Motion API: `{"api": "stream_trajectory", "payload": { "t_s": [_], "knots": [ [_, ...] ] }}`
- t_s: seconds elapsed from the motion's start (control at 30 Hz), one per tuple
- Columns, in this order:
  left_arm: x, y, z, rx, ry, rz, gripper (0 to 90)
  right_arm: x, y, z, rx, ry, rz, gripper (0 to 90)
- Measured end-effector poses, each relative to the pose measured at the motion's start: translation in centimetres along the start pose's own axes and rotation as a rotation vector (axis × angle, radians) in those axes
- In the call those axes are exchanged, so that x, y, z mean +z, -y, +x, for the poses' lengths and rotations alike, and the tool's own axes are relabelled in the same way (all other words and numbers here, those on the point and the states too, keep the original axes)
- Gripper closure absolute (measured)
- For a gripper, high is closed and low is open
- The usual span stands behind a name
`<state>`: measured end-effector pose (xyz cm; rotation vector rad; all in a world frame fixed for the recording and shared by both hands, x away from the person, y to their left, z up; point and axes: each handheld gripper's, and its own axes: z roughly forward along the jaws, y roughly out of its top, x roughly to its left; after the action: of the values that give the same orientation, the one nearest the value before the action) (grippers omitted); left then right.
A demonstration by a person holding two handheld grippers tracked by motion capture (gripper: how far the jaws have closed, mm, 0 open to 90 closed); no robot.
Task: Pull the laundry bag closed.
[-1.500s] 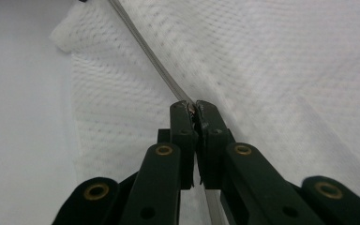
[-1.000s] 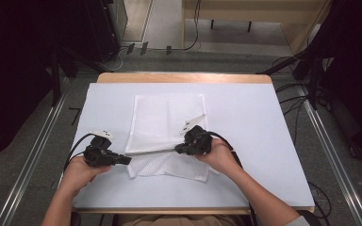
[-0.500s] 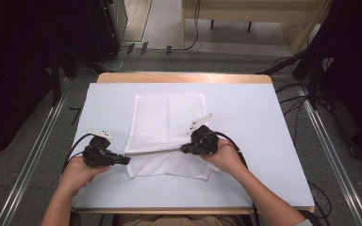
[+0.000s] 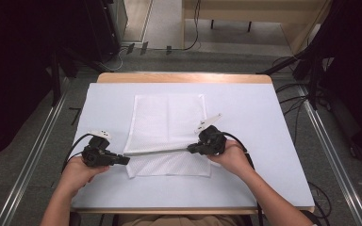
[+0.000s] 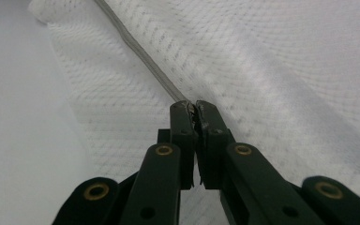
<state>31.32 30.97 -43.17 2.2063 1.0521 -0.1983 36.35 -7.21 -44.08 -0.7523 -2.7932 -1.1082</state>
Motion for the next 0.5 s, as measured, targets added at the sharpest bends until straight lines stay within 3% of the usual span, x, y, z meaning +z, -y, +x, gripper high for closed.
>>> {"api": "stream_trajectory", "payload": {
  "t_s": [0.5],
  "knots": [
    [0.0,0.1,0.1,-0.008,0.008,0.007,87.9,-1.5,1.4,-0.5,0.02,0.018,-0.005,88.3]
  ]
}}
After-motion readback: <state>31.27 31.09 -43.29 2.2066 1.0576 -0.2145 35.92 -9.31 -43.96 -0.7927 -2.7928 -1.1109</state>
